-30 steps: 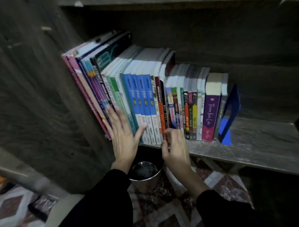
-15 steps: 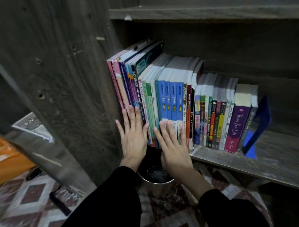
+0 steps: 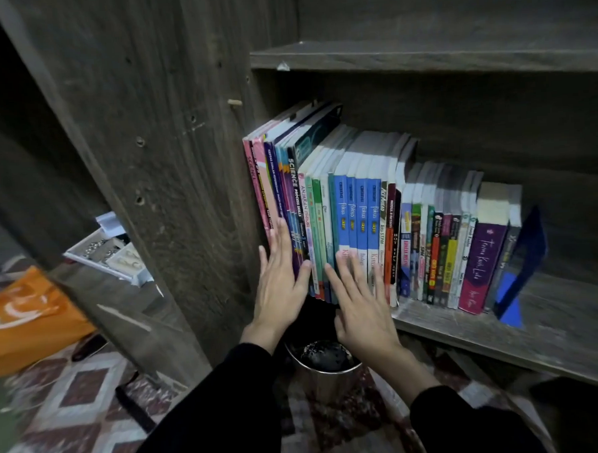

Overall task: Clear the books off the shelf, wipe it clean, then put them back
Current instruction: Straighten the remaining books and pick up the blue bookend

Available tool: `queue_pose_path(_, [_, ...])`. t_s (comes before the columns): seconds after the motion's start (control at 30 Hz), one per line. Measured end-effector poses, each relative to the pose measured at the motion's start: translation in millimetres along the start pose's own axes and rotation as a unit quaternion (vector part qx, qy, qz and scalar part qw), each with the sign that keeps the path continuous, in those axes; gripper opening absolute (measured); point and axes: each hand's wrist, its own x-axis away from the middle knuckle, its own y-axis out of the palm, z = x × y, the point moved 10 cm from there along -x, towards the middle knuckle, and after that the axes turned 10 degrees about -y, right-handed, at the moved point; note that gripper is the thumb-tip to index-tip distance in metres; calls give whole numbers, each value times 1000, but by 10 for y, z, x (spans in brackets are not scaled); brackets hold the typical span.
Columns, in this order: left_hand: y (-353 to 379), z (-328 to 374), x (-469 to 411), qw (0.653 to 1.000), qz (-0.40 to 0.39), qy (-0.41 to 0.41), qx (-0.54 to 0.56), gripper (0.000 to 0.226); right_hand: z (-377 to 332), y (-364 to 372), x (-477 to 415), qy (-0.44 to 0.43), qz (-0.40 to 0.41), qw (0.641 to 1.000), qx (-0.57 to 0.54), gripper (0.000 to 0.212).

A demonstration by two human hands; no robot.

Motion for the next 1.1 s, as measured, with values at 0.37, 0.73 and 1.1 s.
queue_pose_path(0.37, [-29, -133, -111, 983, -18, -169, 69, 84, 25, 65, 1, 4, 17, 1000, -15, 104])
queue_pose_path(0.73, [332, 464, 122, 996, 62, -58, -41, 93, 675, -188, 569, 153, 135, 963, -175, 47])
queue_pose_path(1.1, [1567, 1849, 279, 871, 39, 324, -367, 110, 1738, 8, 1240, 414, 63, 858, -298, 102])
